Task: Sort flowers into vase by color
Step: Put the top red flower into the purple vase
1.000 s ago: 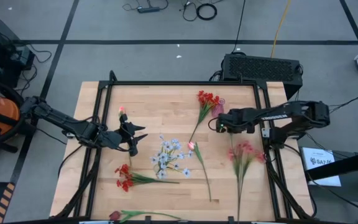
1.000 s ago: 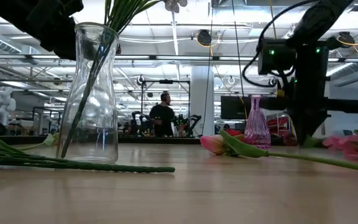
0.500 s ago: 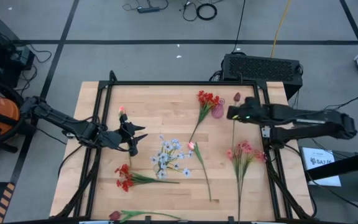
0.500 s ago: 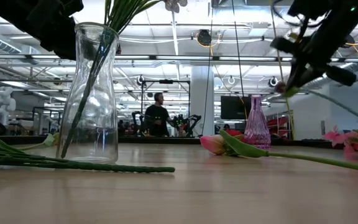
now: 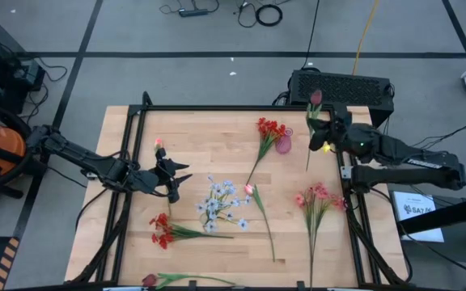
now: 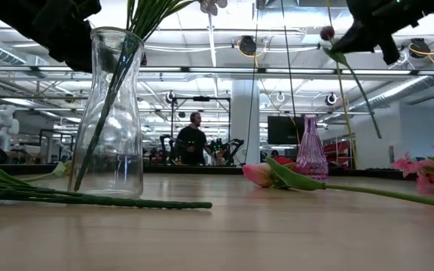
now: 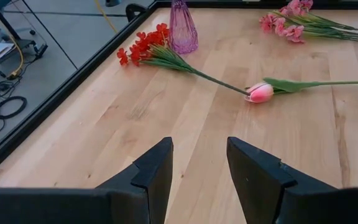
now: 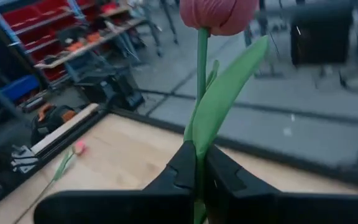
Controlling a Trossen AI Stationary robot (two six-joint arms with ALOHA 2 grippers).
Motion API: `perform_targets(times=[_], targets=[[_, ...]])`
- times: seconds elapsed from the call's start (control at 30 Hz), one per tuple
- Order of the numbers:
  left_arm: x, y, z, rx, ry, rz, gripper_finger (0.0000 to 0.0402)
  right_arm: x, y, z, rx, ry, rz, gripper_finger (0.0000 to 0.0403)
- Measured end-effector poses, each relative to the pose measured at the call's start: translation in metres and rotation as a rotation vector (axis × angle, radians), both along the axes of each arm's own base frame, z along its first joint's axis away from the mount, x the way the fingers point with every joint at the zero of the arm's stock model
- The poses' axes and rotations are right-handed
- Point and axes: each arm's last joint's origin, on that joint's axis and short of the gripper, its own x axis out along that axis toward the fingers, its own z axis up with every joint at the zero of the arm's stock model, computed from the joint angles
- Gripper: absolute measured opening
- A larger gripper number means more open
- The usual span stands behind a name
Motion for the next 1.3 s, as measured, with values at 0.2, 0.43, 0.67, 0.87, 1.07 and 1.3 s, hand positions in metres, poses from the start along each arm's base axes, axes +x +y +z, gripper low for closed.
perform_targets(times=[0.2,0.43,0.67,0.87,1.07,1.3], targets=[[0.0,0.0,0.0,0.0,0.0,0.0,0.0159,0.007,-0.005,0.017,-0.217,0.001,-0.019,0.0004],[0.0,0.0,0.001,-0.004,-0.01,0.0,0.0159,0.011,-0.01,0.038,-0.419,-0.094,0.053,0.0004],[0.0,0.0,0.001,0.004,-0.012,0.014,0.0159,0.011,-0.024,0.043,-0.458,-0.142,0.067,0.0004],[0.0,0.001,0.001,0.01,-0.014,0.025,0.0159,0.017,-0.04,0.041,-0.448,-0.175,0.109,0.0004],[0.0,0.001,0.001,0.011,-0.014,0.027,0.0159,0.023,-0.054,0.033,-0.402,-0.146,0.133,0.0004],[0.0,0.001,0.001,0.011,-0.014,0.028,0.0159,0.035,-0.064,0.021,-0.357,-0.086,0.147,0.0004]])
